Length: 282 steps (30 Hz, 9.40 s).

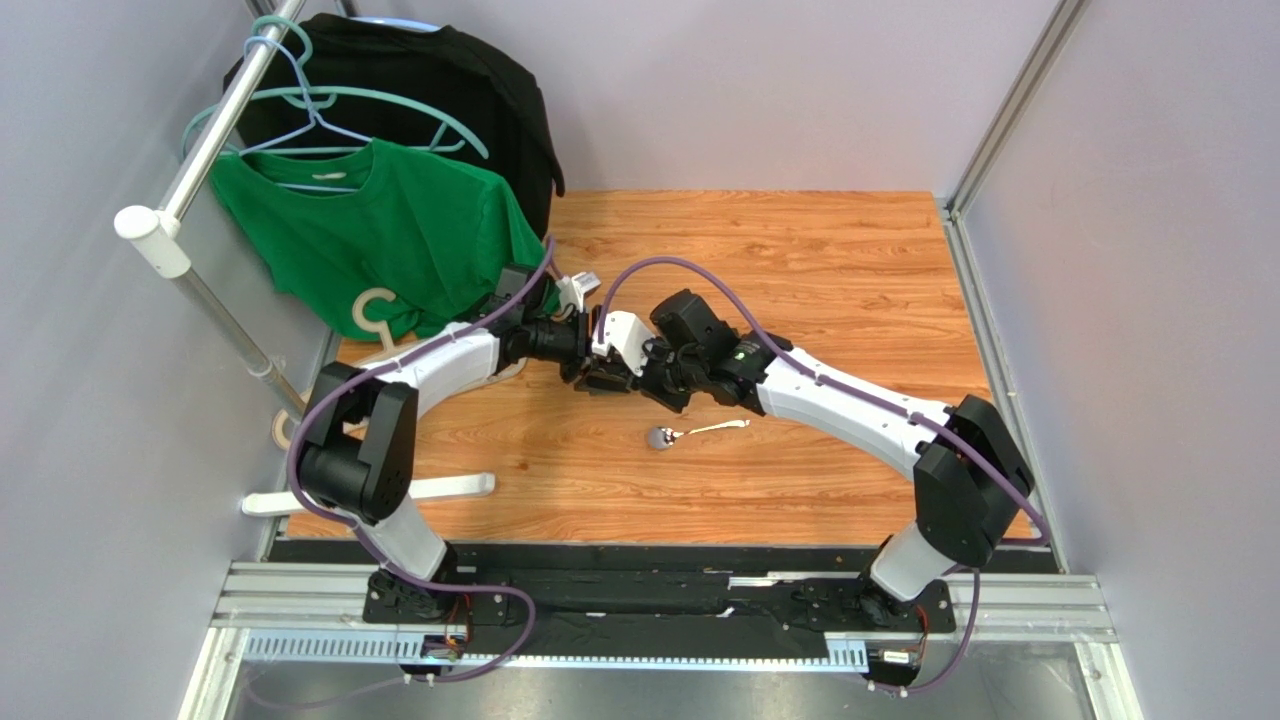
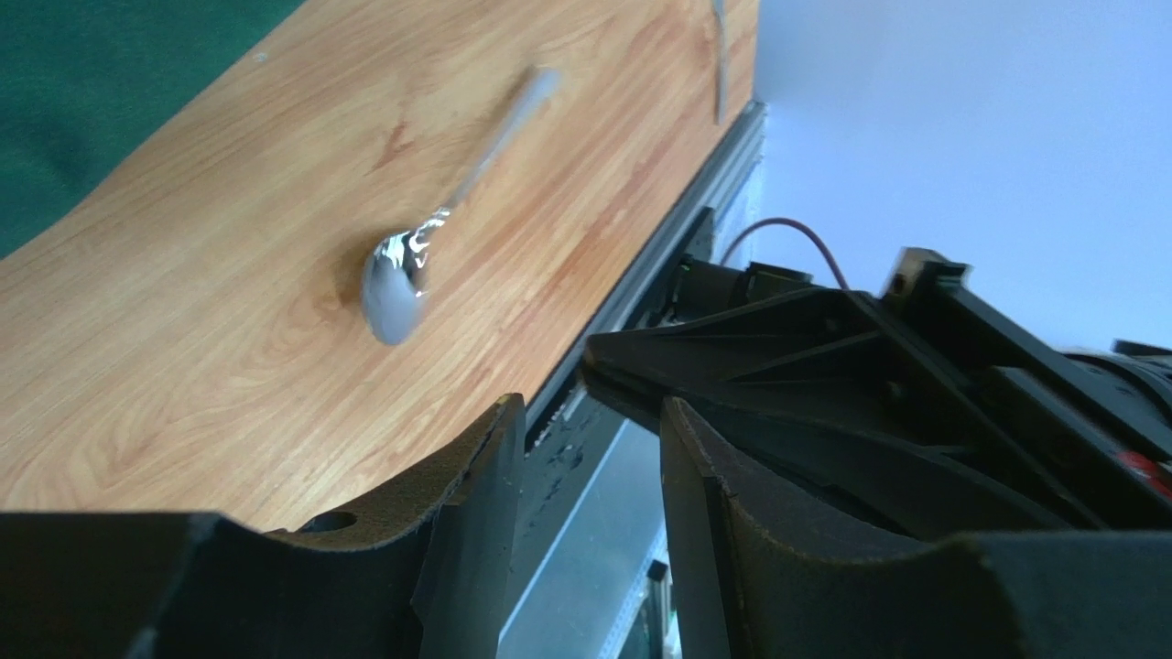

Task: Fold the napkin into a case and place the utensils inside
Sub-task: Place the spoon at the center of the board, then pick up the spoon from the center of the board, then insert the spoon into the folded napkin, then pick up the fork from the corner of the board, then pass from the right arm to the left, then insert the fork into the folded napkin.

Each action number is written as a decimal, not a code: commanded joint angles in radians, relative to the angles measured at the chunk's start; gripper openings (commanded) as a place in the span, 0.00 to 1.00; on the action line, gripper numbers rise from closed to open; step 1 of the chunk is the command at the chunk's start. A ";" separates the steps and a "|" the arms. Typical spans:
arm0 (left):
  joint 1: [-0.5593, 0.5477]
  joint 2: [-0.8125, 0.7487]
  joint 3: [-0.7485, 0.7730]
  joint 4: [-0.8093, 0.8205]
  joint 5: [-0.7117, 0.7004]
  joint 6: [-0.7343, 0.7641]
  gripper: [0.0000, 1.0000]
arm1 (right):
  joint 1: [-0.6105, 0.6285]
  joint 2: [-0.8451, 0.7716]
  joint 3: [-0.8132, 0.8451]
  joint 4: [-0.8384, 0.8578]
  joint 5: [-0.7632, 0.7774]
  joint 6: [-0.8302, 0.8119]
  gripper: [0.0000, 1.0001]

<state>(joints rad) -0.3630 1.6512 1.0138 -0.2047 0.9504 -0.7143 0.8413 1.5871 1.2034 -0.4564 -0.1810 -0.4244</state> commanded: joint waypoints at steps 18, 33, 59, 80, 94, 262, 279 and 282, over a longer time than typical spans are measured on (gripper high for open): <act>-0.168 -0.033 -0.170 0.026 -0.363 -0.056 0.53 | -0.268 -0.243 -0.203 -0.162 0.217 0.869 0.55; -0.263 0.099 -0.213 0.323 -0.429 -0.251 0.49 | -0.354 -0.450 -0.252 -0.200 0.259 0.733 0.55; -0.116 -0.117 -0.199 0.168 -0.369 -0.067 0.00 | -0.564 0.221 0.168 -0.051 -0.147 0.740 0.12; 0.091 -0.047 -0.018 -0.130 -0.449 0.167 0.00 | -0.587 0.343 0.163 -0.034 -0.140 0.746 0.00; 0.108 0.044 0.065 -0.098 -0.527 0.145 0.00 | -0.597 0.370 0.170 -0.024 -0.163 0.747 0.00; -0.288 0.099 0.101 0.271 -0.355 -0.074 0.00 | -0.372 -0.215 -0.106 -0.064 0.287 1.726 0.11; 0.107 -0.085 0.060 -0.363 -0.136 0.343 0.00 | -0.380 0.238 0.266 -0.116 0.087 0.740 0.21; 0.137 -0.114 0.046 -0.415 -0.127 0.383 0.00 | -0.383 0.304 0.289 -0.131 0.103 0.724 0.00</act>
<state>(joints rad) -0.2611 1.6085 1.0599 -0.5011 0.7643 -0.4450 0.4660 1.8194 1.4376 -0.5419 -0.0719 0.3981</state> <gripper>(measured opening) 0.009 0.034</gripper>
